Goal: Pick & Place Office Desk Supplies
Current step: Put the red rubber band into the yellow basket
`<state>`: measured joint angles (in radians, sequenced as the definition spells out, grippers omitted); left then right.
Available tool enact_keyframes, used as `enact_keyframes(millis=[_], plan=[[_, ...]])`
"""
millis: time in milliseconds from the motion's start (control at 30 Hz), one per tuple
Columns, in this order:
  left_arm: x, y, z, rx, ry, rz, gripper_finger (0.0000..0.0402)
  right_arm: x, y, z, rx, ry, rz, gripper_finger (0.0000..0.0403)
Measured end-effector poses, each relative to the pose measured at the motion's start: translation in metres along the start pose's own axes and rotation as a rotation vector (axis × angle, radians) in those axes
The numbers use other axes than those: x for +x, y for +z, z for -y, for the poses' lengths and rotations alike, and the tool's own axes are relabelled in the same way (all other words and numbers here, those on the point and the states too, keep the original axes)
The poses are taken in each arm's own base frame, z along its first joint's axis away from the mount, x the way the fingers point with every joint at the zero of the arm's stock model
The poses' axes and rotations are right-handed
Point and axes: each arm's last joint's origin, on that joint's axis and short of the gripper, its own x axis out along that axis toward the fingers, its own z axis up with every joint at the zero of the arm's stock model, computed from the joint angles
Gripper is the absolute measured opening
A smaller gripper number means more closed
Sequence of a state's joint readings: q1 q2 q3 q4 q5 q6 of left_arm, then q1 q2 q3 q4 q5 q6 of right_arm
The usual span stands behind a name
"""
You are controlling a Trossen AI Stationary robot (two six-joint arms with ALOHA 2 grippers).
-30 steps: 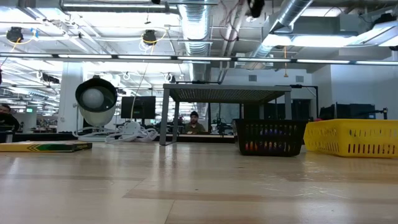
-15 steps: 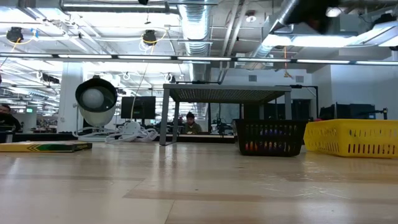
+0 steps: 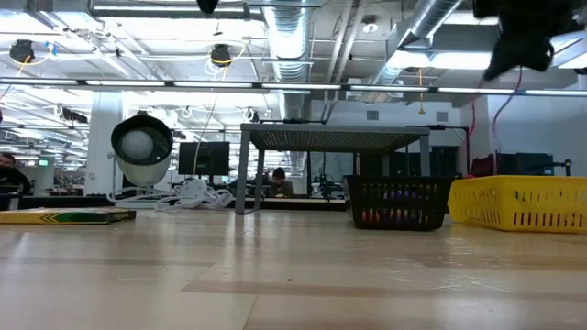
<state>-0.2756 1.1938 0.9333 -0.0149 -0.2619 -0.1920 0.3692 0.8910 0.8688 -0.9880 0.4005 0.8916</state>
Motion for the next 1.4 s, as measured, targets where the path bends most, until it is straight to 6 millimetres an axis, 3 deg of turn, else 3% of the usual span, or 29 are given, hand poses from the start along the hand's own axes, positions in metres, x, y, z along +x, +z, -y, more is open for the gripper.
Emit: enact_keyframes(millis=[233,633,1133,1267,1400], plan=[[0.000,-0.009,-0.002,-0.055,0.012,-0.087,0.0132,0.023,-0.030,0.006,0.023,-0.067,-0.073,0.0000],[0.000,-0.010,-0.002,-0.107,0.017,-0.099,0.0131,0.028,-0.035,0.011,0.023,-0.097,-0.078,0.0000],[-0.003,-0.015,0.005,-0.119,-0.009,-0.142,0.0131,0.052,-0.057,0.018,0.075,-0.094,-0.137,0.0003],[-0.003,-0.019,0.004,-0.150,-0.002,-0.185,0.0131,0.058,-0.061,0.023,0.077,-0.122,-0.150,0.0037],[-0.003,-0.021,0.004,-0.164,0.004,-0.205,0.0131,0.066,-0.066,0.027,0.086,-0.100,-0.198,0.0104]])
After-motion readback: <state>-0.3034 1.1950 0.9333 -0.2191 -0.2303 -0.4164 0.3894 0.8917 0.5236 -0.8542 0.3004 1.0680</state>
